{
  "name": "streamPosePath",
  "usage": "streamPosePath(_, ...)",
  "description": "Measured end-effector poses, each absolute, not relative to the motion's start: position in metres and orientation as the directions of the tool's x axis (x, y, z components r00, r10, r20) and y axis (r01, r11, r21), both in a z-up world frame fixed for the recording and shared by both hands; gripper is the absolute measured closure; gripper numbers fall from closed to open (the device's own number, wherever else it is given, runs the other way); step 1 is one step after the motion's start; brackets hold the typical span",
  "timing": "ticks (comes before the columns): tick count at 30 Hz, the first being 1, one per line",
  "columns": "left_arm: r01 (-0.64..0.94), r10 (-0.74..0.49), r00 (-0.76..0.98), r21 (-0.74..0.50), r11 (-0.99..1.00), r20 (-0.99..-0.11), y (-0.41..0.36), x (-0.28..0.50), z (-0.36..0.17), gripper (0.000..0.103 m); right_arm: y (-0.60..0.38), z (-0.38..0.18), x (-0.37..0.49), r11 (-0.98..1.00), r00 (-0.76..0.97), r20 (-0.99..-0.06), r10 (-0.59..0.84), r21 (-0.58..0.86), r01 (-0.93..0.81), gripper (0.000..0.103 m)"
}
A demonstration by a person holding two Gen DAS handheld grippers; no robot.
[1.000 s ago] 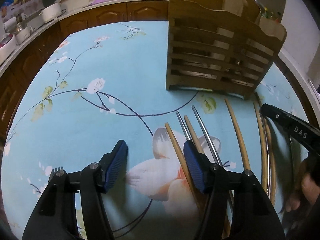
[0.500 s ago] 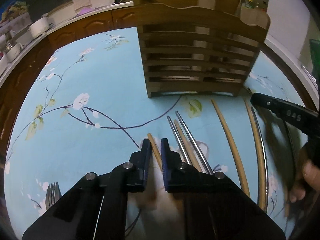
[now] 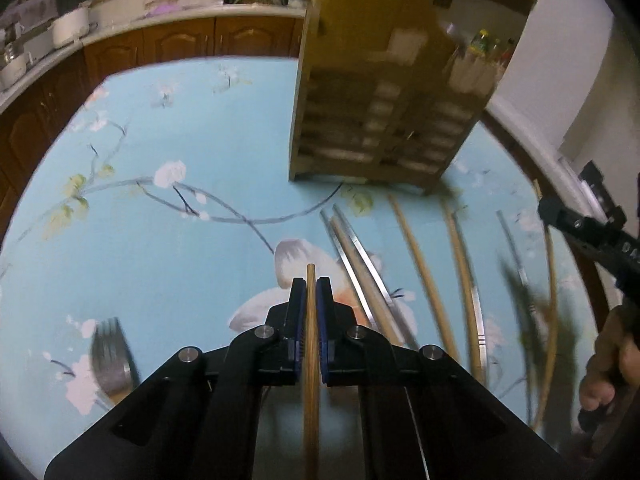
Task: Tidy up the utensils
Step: 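Lift both wooden chopsticks and lower them upright into the wooden holder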
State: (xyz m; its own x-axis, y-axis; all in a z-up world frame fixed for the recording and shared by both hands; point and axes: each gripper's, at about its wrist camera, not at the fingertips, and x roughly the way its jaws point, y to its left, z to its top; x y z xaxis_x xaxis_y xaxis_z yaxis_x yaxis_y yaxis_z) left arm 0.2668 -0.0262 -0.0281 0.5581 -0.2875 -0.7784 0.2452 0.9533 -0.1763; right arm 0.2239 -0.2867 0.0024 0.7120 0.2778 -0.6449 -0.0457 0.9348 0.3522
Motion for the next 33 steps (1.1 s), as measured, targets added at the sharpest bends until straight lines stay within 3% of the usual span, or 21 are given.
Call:
streamPosePath(16,0.334,-0.402,0.724,-0.225,0.915,-0.560,-0.002,0.201,0.097,0.099,-0.273,0.075,0.176,0.933,0.810,-0.505,0.296,0.336,-0.131,0.098)
streamPosePath(33,0.331,-0.403,0.778,-0.231,0.915,-0.482,0.014,0.195,0.130,0.099,-0.268,0.119,0.173,0.936,0.862,-0.410,0.297,0.306,-0.176,0.098)
